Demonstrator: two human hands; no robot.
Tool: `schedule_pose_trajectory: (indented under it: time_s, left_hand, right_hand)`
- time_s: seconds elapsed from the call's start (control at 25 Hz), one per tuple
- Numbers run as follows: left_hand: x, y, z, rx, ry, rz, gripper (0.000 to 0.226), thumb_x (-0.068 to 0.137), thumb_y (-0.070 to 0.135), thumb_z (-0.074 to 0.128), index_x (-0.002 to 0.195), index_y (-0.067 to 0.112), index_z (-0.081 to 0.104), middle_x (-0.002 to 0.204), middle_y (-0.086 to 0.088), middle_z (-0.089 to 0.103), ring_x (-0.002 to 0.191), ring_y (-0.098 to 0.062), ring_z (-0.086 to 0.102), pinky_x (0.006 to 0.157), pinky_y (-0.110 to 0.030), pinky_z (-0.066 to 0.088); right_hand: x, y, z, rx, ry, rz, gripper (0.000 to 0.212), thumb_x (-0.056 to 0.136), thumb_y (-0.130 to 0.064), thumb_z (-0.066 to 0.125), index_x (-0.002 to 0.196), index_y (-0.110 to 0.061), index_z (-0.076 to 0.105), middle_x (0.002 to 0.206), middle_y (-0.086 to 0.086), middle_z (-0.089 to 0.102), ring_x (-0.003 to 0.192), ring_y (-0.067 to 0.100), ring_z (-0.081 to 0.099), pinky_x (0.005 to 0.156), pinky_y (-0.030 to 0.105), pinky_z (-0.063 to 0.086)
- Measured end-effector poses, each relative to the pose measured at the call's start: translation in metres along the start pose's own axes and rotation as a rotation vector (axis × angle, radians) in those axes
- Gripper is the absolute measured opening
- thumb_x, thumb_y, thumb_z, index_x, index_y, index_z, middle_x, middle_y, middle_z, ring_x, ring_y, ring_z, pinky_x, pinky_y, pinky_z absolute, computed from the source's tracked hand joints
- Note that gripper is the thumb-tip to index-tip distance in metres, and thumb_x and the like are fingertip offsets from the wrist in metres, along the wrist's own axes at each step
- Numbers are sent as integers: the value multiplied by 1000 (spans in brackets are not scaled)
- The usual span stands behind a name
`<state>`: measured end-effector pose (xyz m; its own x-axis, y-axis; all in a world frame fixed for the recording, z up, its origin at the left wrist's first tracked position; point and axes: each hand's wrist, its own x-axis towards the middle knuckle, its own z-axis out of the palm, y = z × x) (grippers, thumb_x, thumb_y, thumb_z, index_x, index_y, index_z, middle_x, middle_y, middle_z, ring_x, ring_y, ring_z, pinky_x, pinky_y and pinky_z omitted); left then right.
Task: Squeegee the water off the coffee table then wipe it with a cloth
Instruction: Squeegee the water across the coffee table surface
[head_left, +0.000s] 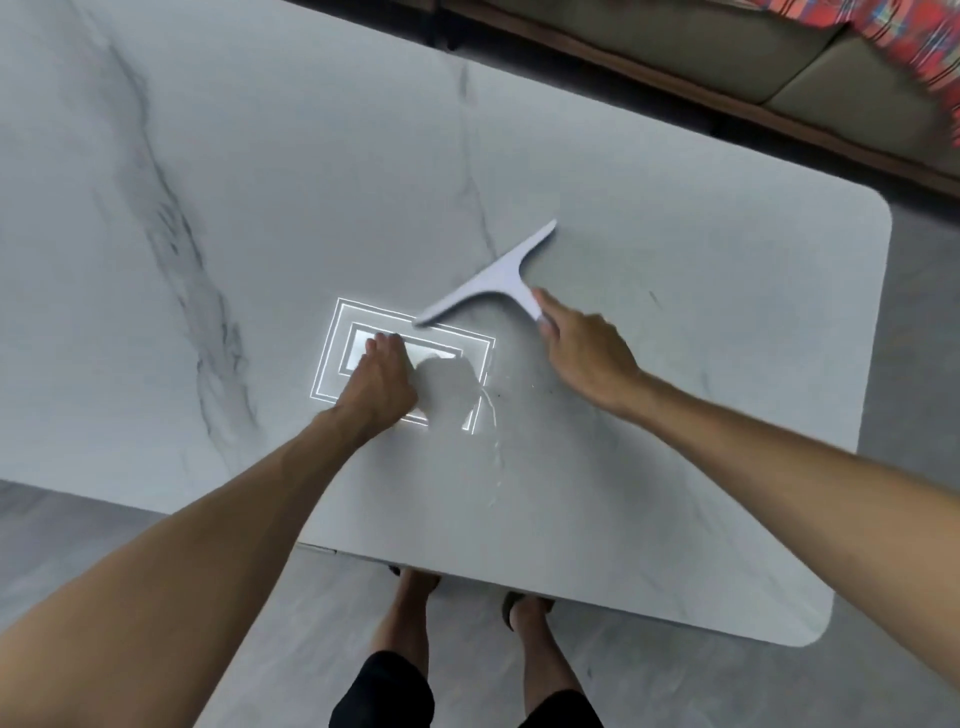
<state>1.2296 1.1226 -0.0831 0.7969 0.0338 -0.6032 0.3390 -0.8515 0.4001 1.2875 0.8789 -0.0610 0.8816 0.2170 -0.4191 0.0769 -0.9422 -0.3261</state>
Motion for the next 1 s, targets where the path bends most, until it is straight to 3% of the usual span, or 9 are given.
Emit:
schedule_pose_trajectory:
  time_s: [0.08, 0.2, 0.32, 0.4, 0.52, 0.64, 0.76, 0.88, 1.0]
  left_hand:
    - [-14, -12, 1, -103, 101, -44, 42, 86, -2, 42, 127, 1, 43, 115, -26, 58, 102, -44, 57, 83, -42, 45]
    - [-59, -18, 31, -156, 104, -103, 42, 88, 5, 45, 130, 10, 46, 113, -21, 65, 95, -39, 60, 79, -38, 48]
    - [-82, -18, 56, -242, 135, -189, 46, 83, 6, 54, 129, 11, 52, 121, -14, 65, 100, -35, 61, 82, -36, 50]
    - [-92, -17, 63, -288, 189, -206, 36, 83, 8, 59, 119, 11, 61, 114, -10, 67, 100, -31, 62, 81, -32, 49]
    - [-106, -28, 65, -347, 272, -275, 15, 84, 12, 61, 98, 17, 67, 88, -5, 69, 78, -23, 62, 65, -28, 47]
    - [-114, -53, 66, -358, 350, -347, 9, 85, 17, 64, 94, 19, 66, 76, 1, 63, 72, -21, 61, 64, -30, 49]
    - [-120, -92, 68, -360, 399, -412, 9, 86, 20, 63, 94, 22, 66, 75, 4, 61, 67, -19, 62, 57, -27, 50]
    - [-127, -126, 66, -373, 407, -447, 17, 87, 14, 53, 95, 22, 65, 77, 3, 67, 70, -18, 65, 60, -28, 54]
    - [-135, -142, 63, -416, 405, -509, 26, 87, 11, 44, 101, 19, 65, 79, -2, 69, 75, -24, 65, 65, -32, 54]
  right_hand:
    - [-41, 22, 9, -45, -52, -63, 44, 100, -32, 35, 141, -42, 28, 96, 18, 68, 83, 44, 63, 65, 38, 42]
    - [-104, 73, -3, -174, -177, -171, 49, 99, -28, 38, 142, -43, 22, 87, 13, 68, 73, 38, 63, 60, 37, 47]
    - [-136, 113, -29, -322, -323, -173, 50, 100, -28, 37, 145, -45, 27, 94, 7, 68, 78, 31, 63, 61, 35, 45]
    - [-137, 119, -53, -315, -343, -124, 47, 101, -31, 36, 145, -46, 31, 109, 9, 68, 91, 34, 64, 67, 33, 45]
    - [-99, 85, -76, -79, -198, -36, 41, 101, -35, 37, 142, -34, 43, 118, 15, 66, 99, 37, 64, 77, 36, 49]
    - [-28, 13, -71, 241, -71, 186, 43, 98, -50, 25, 127, -30, 50, 100, 17, 62, 73, 32, 58, 45, 27, 43]
    - [33, -72, -35, 516, -26, 448, 48, 98, -51, 21, 138, -32, 42, 115, 16, 61, 77, 32, 60, 35, 28, 42]
    - [47, -137, 8, 466, -13, 390, 50, 98, -26, 23, 148, -31, 28, 126, 13, 56, 104, 36, 62, 49, 37, 50]
    - [11, -155, 46, 131, -48, 83, 52, 97, -20, 30, 148, -30, 26, 123, 20, 58, 108, 41, 57, 73, 39, 45]
